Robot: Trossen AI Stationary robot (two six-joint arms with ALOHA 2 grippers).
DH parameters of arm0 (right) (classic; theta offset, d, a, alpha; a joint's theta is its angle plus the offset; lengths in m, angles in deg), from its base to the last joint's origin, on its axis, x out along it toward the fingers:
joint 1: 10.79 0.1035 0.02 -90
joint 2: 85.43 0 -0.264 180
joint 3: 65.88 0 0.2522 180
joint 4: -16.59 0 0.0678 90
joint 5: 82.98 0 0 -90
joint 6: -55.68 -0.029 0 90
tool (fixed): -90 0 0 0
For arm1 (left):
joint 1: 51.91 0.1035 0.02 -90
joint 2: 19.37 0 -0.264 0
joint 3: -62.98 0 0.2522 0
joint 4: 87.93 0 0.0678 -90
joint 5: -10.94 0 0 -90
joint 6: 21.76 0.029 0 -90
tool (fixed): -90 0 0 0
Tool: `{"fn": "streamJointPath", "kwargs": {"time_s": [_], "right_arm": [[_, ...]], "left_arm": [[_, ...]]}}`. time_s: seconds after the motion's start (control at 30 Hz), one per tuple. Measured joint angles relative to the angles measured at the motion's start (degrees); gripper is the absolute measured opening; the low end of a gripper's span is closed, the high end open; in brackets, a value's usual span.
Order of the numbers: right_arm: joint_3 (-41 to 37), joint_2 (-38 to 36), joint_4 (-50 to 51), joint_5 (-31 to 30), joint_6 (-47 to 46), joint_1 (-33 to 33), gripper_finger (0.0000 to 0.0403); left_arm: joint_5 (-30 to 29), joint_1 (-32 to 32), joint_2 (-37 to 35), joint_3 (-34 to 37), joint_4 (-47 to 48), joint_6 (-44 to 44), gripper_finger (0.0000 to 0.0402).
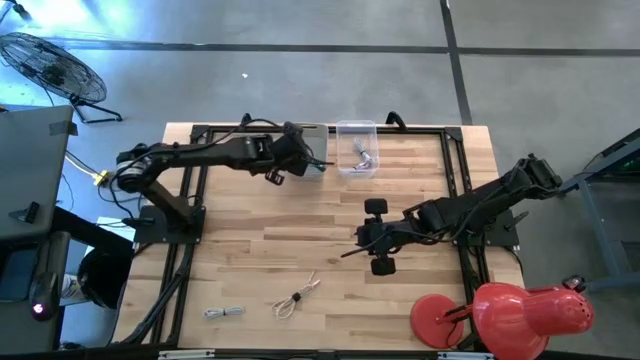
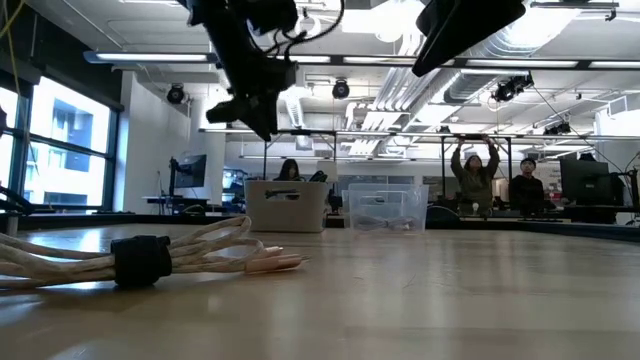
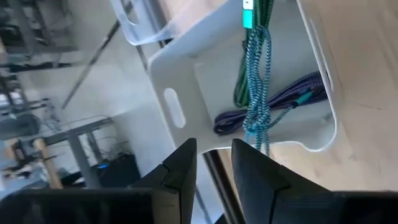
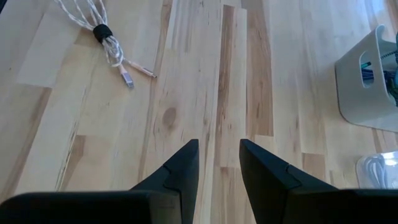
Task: Pick & Place USB Port
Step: Put the blue and black charger cable into the gray bin
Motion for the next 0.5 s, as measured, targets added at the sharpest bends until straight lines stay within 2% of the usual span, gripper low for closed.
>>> {"fn": "streamJointPath", "kwargs": {"time_s": [0.27, 0.5], "right_arm": [[0.00, 0.00, 0.34, 0.03, 0.00, 0.00, 0.0108], [0.00, 0.00, 0.58, -0.05, -0.31, 0.00, 0.0108]], "left_arm": [[-6.20, -7.54, -10.11, 0.00, 5.75, -4.44, 0.0097], [-5.51, -14.73, -19.05, -0.02, 11.61, -11.02, 0.0097]]}}
